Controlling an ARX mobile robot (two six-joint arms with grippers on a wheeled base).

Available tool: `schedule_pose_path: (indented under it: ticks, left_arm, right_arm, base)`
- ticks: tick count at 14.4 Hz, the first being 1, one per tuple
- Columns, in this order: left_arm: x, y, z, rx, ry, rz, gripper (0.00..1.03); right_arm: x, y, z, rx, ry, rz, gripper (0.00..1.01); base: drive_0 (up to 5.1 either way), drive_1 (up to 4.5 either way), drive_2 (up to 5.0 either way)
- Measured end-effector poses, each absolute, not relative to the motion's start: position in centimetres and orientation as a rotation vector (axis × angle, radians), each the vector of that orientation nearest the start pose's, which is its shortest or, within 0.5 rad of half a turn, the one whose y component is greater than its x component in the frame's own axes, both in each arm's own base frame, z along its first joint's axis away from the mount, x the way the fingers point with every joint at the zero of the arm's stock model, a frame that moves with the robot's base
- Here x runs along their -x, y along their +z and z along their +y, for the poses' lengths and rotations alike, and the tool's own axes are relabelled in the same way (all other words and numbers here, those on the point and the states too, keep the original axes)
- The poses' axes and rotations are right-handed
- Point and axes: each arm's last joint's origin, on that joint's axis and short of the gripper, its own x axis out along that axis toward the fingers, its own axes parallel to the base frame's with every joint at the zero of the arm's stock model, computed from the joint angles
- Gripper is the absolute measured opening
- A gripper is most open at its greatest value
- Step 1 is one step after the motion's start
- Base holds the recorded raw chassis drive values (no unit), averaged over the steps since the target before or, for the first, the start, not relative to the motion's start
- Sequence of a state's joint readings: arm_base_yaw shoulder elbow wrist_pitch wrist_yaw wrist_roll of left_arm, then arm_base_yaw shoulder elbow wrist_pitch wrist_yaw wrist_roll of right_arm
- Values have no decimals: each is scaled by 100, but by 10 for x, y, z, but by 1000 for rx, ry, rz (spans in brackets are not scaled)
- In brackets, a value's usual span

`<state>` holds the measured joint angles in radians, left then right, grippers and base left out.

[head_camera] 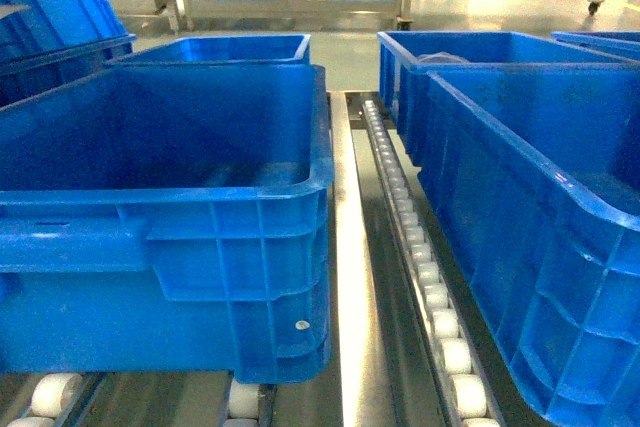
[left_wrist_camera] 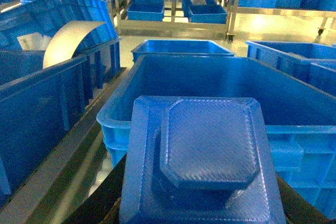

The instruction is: Sort blue parts and orange caps into right shelf containers

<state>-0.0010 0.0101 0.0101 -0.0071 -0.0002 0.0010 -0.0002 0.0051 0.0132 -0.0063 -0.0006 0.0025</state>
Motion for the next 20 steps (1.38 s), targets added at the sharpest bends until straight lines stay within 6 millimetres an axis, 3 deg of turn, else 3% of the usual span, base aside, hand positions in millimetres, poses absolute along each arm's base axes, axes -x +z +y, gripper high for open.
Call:
schedule_pose_path:
  ticks: [20]
  left_arm:
    - [-98, 166, 0, -1, -1, 7, 43]
  right_arm:
    - [-97, 167, 0, -2, 0, -2, 45]
  base:
    - [0, 0, 0]
